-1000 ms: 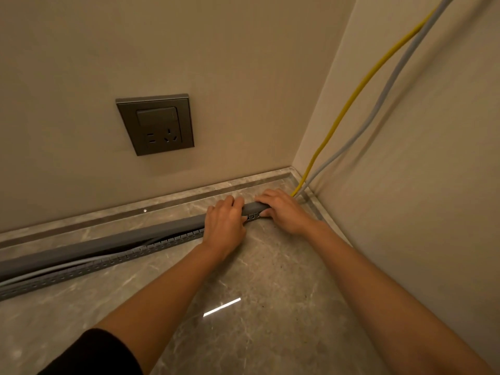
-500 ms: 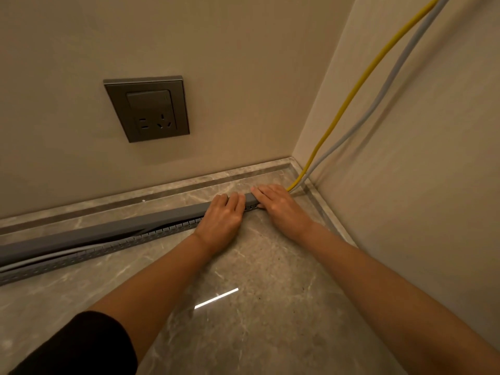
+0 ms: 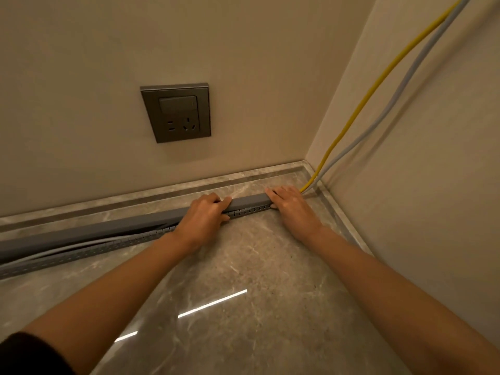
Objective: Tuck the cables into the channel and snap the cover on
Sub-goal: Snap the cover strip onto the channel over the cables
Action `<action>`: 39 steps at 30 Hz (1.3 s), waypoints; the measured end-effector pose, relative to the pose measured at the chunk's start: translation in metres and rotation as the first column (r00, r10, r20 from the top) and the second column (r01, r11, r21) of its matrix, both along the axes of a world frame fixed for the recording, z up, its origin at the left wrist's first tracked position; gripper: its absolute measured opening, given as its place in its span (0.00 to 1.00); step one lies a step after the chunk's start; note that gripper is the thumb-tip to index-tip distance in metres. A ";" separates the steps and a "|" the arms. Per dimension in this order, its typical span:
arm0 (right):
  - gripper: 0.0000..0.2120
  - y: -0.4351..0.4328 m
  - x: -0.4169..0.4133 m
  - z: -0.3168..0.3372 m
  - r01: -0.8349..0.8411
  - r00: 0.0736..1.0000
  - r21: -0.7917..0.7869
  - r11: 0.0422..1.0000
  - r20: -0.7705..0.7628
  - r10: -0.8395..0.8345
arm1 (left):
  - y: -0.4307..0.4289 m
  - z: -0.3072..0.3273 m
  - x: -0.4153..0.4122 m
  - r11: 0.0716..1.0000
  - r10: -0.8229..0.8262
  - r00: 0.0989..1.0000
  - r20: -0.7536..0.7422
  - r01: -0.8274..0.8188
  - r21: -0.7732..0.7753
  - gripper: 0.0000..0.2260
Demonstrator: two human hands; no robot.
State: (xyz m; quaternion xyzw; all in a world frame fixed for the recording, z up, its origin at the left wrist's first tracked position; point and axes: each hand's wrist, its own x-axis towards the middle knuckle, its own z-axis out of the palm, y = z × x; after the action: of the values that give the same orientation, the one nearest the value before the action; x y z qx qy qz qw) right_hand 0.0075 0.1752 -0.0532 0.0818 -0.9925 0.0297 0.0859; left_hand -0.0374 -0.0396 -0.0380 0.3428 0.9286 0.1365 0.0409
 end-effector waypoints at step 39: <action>0.15 -0.044 -0.023 0.035 -0.104 0.950 -0.019 0.994 0.295 0.105 | 0.012 0.019 -0.009 0.993 0.118 0.984 0.135 -0.117 -0.013 0.16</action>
State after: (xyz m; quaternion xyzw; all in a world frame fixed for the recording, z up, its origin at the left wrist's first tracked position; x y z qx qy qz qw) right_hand -0.0153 0.1312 -0.0179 0.1289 -0.9884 0.0479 -0.0650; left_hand -0.0464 -0.0279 -0.0187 0.2772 0.9426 0.1591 0.0966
